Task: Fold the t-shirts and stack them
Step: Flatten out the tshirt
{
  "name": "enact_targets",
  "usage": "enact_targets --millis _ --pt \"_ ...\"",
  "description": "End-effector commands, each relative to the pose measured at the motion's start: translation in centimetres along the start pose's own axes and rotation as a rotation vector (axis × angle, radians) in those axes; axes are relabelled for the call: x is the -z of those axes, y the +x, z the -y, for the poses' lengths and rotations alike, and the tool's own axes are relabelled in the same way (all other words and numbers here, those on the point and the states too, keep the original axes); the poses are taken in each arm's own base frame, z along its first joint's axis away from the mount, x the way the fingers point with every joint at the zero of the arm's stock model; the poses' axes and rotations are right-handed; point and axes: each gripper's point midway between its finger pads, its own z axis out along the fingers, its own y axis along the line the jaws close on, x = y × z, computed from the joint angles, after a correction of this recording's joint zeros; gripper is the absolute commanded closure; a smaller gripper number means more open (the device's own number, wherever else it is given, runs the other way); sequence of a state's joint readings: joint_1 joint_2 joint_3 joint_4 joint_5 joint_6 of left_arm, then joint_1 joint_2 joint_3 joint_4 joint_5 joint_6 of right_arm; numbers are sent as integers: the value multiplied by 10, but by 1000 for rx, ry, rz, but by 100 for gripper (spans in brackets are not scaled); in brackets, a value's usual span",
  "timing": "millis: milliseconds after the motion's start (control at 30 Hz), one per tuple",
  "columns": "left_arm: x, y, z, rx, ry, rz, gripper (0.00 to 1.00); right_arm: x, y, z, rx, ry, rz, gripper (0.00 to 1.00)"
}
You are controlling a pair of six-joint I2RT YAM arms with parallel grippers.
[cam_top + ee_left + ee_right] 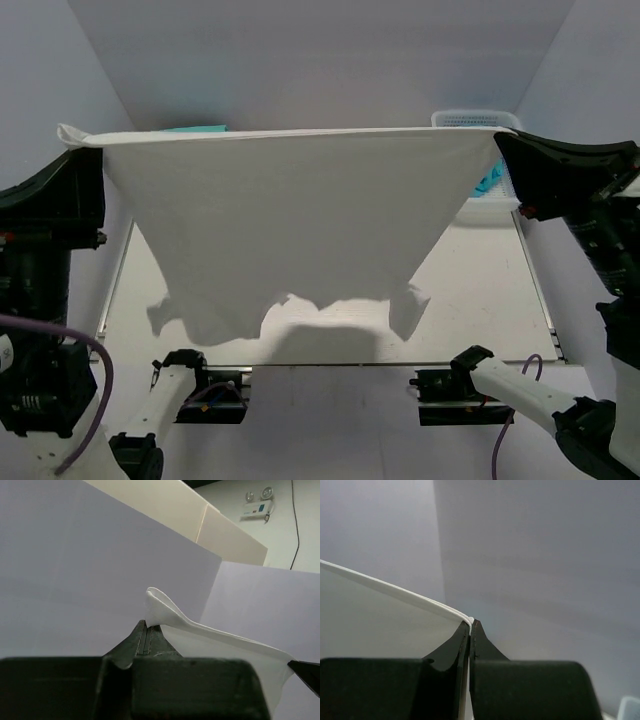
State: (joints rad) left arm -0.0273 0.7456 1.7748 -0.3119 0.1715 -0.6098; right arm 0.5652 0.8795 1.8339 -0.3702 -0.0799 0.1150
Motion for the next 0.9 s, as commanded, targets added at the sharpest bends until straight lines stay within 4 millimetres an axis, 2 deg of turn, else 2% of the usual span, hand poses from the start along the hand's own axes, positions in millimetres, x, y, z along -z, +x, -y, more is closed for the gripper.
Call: enact_targets --millis 0,33,67,100,133,167,200,233,267,300,333,367,400,433,467,500,533,567,600,633,667,700,733,767,833,867 --pt "-41 76 -62 36 -127 -191 100 -24 31 40 32 180 -41 100" --pt "-47 90 -72 40 -141 -211 100 -23 40 60 39 291 -55 100" --pt "-56 114 -91 50 -172 -255 100 -25 51 70 46 335 -75 100" --pt "-60 140 -111 59 -201 -296 100 -32 88 91 66 430 -141 100" --pt "-64 157 -125 64 -230 -322 100 -29 100 109 81 528 -163 100" --pt "-66 177 -140 73 -260 -364 100 -34 132 121 100 573 -230 100" --pt "-72 217 -170 87 -304 -428 100 -37 162 140 129 662 -280 100" --pt "-73 240 -184 96 -334 -463 100 -35 175 150 148 715 -306 100" --pt "-73 264 -196 80 -339 -506 100 -39 212 161 175 742 -386 100" --pt "-72 290 -214 85 -356 -531 100 -38 235 169 183 769 -428 100" --pt "-68 335 -242 103 -400 -613 100 -48 287 175 183 747 -525 100" --pt "-64 361 -258 95 -411 -660 100 -46 297 191 185 786 -532 100" --pt "-57 386 -277 100 -453 -703 100 -46 318 198 182 796 -568 100" --pt "-54 409 -292 108 -481 -745 100 -49 366 211 177 807 -659 100" --pt "-46 452 -325 102 -545 -812 100 -49 384 220 148 787 -693 100" --pt "-40 473 -343 92 -586 -852 100 -50 396 226 139 794 -713 100" --pt "-23 497 -356 108 -640 -938 96 -51 441 235 123 783 -804 100" --pt "-38 504 -360 107 -619 -951 79 -50 453 242 107 779 -830 100" --pt "-16 545 -381 118 -647 -1045 66 -51 475 250 93 779 -871 100" --pt "-10 561 -380 139 -646 -1094 57 -46 499 259 91 778 -944 87" --pt "-22 563 -384 136 -638 -1082 1 -49 518 263 77 765 -980 69" --pt "-21 571 -386 141 -627 -1104 0 -43 529 266 56 757 -1024 38" --pt "-14 585 -394 148 -645 -1134 0 -44 537 264 44 739 -1048 29" --pt "-21 582 -394 146 -641 -1128 0 -42 552 268 24 747 -1094 24" --pt "-27 582 -389 135 -620 -1126 0 -46 554 266 2 726 -1104 15" --pt "-33 574 -385 119 -602 -1114 0 -49 554 266 -6 711 -1100 10"
